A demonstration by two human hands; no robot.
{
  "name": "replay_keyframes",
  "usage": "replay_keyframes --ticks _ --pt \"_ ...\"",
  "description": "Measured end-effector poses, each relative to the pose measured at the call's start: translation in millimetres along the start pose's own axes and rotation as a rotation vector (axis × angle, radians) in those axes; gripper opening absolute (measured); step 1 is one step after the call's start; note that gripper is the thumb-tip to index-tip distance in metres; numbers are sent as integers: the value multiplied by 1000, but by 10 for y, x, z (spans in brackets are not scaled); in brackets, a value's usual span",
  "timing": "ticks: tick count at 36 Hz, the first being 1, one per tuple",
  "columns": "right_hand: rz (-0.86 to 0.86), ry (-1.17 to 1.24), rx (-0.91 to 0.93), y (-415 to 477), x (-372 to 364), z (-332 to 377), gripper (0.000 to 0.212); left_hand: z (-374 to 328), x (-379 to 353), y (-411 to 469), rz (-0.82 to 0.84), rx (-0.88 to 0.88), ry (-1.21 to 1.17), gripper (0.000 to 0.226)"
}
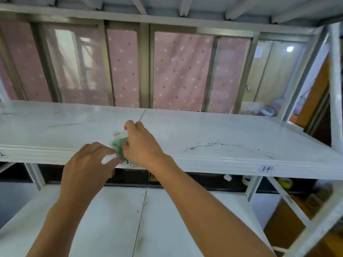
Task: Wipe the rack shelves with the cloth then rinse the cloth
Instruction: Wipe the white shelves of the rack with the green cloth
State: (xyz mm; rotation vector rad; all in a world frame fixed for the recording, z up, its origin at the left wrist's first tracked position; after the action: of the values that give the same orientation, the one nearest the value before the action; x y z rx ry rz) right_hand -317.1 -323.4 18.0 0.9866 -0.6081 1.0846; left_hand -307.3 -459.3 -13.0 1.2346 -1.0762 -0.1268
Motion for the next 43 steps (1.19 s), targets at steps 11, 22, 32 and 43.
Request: replay_keyframes --ticks 11,22,32,43 --pt "80 -260 -44 -148 -36 -224 30 -225 -207 101 27 -159 -270 13" --pt "128 -390 -214 -366 398 -844 34 -469 -380 175 29 -182 -312 14" --pt "236 -179 -90 -42 -216 -68 41 -212 -205 18 -157 -167 -124 12" --pt "155 -254 -254 -409 200 -813 53 -262 -110 -24 -284 -252 -73 14"
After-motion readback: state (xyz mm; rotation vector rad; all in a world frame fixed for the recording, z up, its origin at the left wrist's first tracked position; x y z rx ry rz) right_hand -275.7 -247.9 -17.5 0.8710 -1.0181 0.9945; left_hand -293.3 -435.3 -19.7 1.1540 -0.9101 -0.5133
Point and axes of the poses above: each hand's wrist, its own y-axis towards the middle knuckle, its own x-axis out of the back of the hand, z = x × y, the point moved 8 cm from there along y, towards the middle knuckle, and after that the axes turned 10 degrees about -x, right-handed, at the moved point
